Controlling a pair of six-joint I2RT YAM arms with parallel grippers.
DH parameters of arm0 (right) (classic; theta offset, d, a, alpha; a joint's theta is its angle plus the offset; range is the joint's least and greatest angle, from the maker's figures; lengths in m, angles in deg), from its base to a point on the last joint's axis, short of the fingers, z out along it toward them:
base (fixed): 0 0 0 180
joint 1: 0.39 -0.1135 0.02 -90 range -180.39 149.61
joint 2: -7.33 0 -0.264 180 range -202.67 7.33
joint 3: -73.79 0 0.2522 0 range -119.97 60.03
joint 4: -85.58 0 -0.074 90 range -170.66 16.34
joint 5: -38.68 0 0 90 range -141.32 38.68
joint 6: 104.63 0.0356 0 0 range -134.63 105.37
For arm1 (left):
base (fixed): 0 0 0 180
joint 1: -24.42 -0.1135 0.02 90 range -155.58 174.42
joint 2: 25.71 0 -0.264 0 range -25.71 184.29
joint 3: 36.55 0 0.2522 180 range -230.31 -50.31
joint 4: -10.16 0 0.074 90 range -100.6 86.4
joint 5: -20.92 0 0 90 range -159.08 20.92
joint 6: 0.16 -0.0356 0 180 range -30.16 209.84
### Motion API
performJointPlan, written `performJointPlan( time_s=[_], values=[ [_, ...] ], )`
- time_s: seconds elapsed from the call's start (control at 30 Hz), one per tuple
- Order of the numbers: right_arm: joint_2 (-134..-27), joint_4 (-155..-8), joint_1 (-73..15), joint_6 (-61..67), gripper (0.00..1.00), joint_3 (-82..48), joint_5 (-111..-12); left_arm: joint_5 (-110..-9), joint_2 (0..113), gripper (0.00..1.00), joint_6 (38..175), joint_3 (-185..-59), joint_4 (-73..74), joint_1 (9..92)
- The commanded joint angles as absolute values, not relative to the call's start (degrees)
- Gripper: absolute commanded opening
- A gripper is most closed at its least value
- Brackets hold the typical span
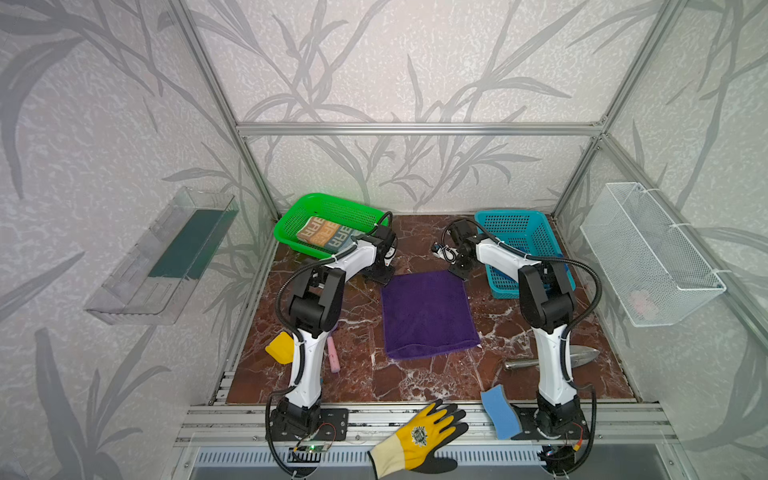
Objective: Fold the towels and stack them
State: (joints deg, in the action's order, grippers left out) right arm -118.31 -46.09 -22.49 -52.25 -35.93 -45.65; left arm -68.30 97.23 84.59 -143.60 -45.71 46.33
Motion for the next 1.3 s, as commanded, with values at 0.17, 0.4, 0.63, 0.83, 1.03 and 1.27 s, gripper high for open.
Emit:
performJointPlan(
  time_s=[0.17, 0.4, 0.63, 0.83, 1.03, 1.27],
  values=[
    [-115.4, -46.8, -22.4, -53.1, 0.0, -34.6, -45.1, -65.6, 99.8, 0.44, 79.5, -149.3, -46.6, 46.2],
    [-114.5, -47.2, -22.5, -53.3, 0.0, -33.5, -44.8, -66.3, 102.9, 0.42, 78.5, -151.8, -50.2, 45.8],
    [-113.8, -47.2, -22.5, -53.6, 0.0, -33.3, -44.3, -67.4, 103.4, 0.42, 77.9, -150.6, -50.5, 45.7],
    [-113.6, -47.3, -22.6, -53.6, 0.0, -33.4, -43.8, -67.8, 102.7, 0.41, 77.6, -150.8, -50.6, 45.5],
    [-113.4, -45.8, -23.1, -53.4, 0.0, -34.1, -43.3, -65.0, 99.4, 0.43, 77.7, -150.9, -48.4, 45.3],
    [-112.3, -45.4, -23.6, -53.6, 0.0, -33.4, -43.3, -64.3, 101.2, 0.45, 76.9, -152.2, -52.1, 45.1]
  ],
)
